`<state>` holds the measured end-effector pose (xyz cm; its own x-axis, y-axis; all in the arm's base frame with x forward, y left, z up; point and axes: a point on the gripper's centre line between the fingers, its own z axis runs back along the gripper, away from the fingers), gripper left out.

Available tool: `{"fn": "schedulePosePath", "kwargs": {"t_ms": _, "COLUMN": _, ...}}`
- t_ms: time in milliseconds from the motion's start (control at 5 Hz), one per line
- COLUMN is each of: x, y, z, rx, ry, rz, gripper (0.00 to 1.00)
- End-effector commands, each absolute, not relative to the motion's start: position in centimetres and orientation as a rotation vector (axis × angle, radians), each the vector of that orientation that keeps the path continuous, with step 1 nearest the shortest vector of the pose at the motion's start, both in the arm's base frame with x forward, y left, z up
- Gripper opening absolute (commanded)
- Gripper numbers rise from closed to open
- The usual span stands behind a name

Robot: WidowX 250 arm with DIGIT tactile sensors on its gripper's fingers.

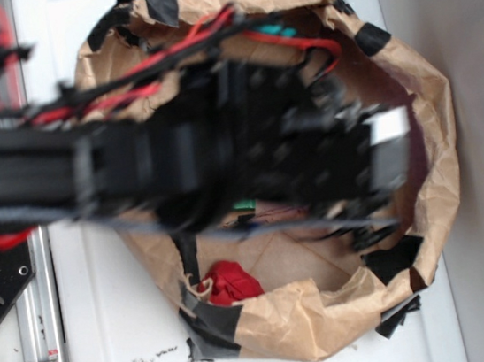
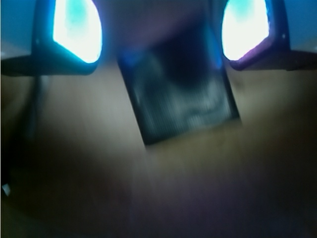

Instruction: Grab the black box.

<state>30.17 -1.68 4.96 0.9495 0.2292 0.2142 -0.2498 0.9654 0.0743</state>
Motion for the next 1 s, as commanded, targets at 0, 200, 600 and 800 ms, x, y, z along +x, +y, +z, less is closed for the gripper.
{"fn": "schedulePosePath", "kwargs": {"t_ms": 0, "x": 30.8, "y": -1.6, "z": 6.4, "rx": 0.026, "ry": -0.261, "rz": 0.225, "gripper": 0.00}}
{"fn": "schedulePosePath", "kwargs": {"t_ms": 200, "x": 30.4, "y": 0.3, "z": 7.9, "rx": 0.075, "ry": -0.276, "rz": 0.214, "gripper": 0.49}}
{"fn": "schedulePosePath", "kwargs": {"t_ms": 600, "x": 30.3, "y": 3.2, "z": 8.4, "rx": 0.068, "ry": -0.283, "rz": 0.173, "gripper": 1.00}}
{"fn": "schedulePosePath", "kwargs": {"t_ms": 800, "x": 32.3, "y": 2.1, "z": 6.9, "rx": -0.048, "ry": -0.297, "rz": 0.098, "gripper": 1.00}}
